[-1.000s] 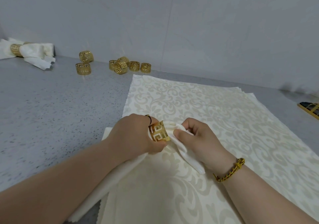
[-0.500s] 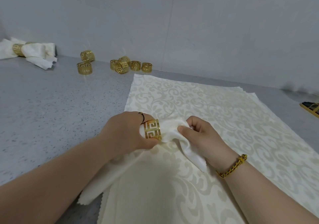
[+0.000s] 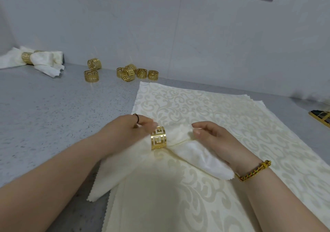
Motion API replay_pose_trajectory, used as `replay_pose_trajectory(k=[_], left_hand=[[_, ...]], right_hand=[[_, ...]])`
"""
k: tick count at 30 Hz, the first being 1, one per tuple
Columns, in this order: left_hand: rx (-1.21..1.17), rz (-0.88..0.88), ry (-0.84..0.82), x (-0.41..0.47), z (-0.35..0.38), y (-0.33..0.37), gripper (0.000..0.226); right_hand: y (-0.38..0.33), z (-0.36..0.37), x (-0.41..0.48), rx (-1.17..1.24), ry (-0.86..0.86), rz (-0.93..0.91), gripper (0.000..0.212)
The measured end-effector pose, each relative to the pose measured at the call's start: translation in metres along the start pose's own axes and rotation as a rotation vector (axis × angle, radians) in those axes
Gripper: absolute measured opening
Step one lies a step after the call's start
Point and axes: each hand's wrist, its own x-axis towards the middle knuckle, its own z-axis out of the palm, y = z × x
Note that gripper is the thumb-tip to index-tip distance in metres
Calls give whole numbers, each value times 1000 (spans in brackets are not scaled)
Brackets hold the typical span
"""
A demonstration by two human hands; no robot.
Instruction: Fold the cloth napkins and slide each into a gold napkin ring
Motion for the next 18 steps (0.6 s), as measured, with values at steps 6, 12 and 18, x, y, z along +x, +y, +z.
replay_pose_trajectory(k=[6,12,18], left_hand=[[28,-31,-46,-4,-16,-21,14],[25,-43,91,1,-5,-21,22],[41,-13,118,2,-6,-22,21]], right_hand=[[3,-8,0,-273,-54,49,18],[-1,-17,-3,-277,-152,132,28],[-4,-21,-11,-371,-459,214,34]])
